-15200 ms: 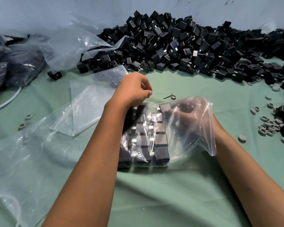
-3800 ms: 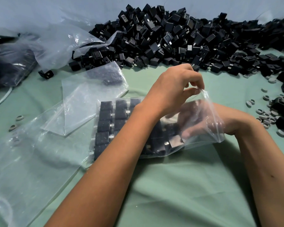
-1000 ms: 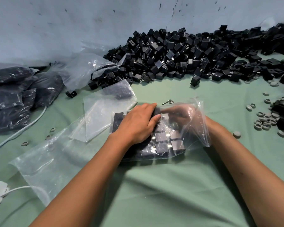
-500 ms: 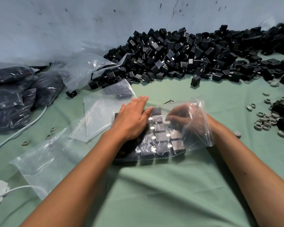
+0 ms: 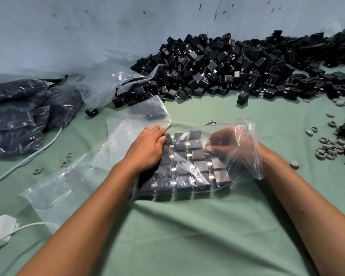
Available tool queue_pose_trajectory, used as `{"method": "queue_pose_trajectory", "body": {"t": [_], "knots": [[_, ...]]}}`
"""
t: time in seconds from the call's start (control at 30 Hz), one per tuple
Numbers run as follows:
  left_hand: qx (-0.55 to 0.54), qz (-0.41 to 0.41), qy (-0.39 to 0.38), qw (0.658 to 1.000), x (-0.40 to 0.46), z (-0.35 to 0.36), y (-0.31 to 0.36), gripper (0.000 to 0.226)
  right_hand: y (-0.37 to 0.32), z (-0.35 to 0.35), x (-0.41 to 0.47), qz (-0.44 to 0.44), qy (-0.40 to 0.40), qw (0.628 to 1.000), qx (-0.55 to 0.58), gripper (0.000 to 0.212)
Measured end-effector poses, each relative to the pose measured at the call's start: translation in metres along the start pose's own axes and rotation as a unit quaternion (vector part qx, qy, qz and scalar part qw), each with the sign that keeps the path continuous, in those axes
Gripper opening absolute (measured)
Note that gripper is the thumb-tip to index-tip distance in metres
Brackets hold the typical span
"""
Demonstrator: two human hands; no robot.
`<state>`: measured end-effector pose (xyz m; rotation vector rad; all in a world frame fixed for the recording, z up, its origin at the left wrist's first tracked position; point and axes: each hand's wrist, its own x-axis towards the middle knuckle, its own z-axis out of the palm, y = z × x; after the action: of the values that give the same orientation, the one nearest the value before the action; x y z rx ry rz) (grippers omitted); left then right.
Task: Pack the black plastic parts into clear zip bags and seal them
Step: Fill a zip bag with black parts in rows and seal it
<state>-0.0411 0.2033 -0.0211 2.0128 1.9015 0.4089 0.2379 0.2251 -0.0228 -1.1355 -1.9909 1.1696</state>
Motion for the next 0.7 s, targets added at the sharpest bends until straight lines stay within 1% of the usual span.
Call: {"method": "queue_pose_trajectory", "body": {"t": [0.07, 0.13, 0.2, 0.3, 0.4, 0.47, 0.53, 0.6, 0.63, 0.7], "knots": [[-0.068, -0.018, 0.012, 0.997, 0.002, 0.0, -0.001, 0.044, 0.001, 0.0, 0.001, -0.001, -0.006, 1.0, 0.001, 0.018], [-0.148, -0.043, 0.015, 0.988, 0.006, -0.005, -0.002, 0.038, 0.003, 0.001, 0.002, 0.002, -0.001, 1.0, 0.006, 0.017], [-0.181, -0.056, 0.029, 0.981, 0.008, -0.007, -0.001, 0.031, 0.004, 0.002, 0.002, 0.007, 0.0, 1.0, 0.012, 0.017], [-0.191, -0.068, 0.047, 0.978, 0.011, -0.007, 0.003, 0.025, 0.005, 0.002, 0.002, 0.013, -0.002, 1.0, 0.022, 0.016], [-0.205, -0.067, 0.012, 0.976, 0.014, -0.011, 0.004, 0.025, 0.006, 0.002, 0.001, 0.017, 0.002, 0.999, 0.029, 0.016], [-0.19, -0.063, -0.004, 0.98, 0.017, -0.018, 0.006, 0.025, 0.005, 0.003, 0.001, 0.017, 0.0, 0.999, 0.029, 0.016], [-0.162, -0.045, -0.001, 0.986, 0.019, -0.023, 0.01, 0.022, 0.005, 0.003, 0.002, 0.007, 0.006, 1.0, 0.022, 0.016], [-0.156, -0.016, 0.012, 0.988, 0.02, -0.025, 0.015, 0.016, 0.009, 0.003, 0.003, -0.014, 0.03, 0.999, 0.021, 0.015], [-0.158, -0.006, 0.019, 0.987, 0.022, -0.024, 0.018, 0.011, 0.011, 0.003, 0.003, -0.022, 0.044, 0.998, 0.033, 0.017], [-0.156, 0.001, 0.026, 0.987, 0.024, -0.02, 0.02, 0.002, 0.014, 0.003, 0.002, -0.017, 0.047, 0.995, 0.085, 0.034]]}}
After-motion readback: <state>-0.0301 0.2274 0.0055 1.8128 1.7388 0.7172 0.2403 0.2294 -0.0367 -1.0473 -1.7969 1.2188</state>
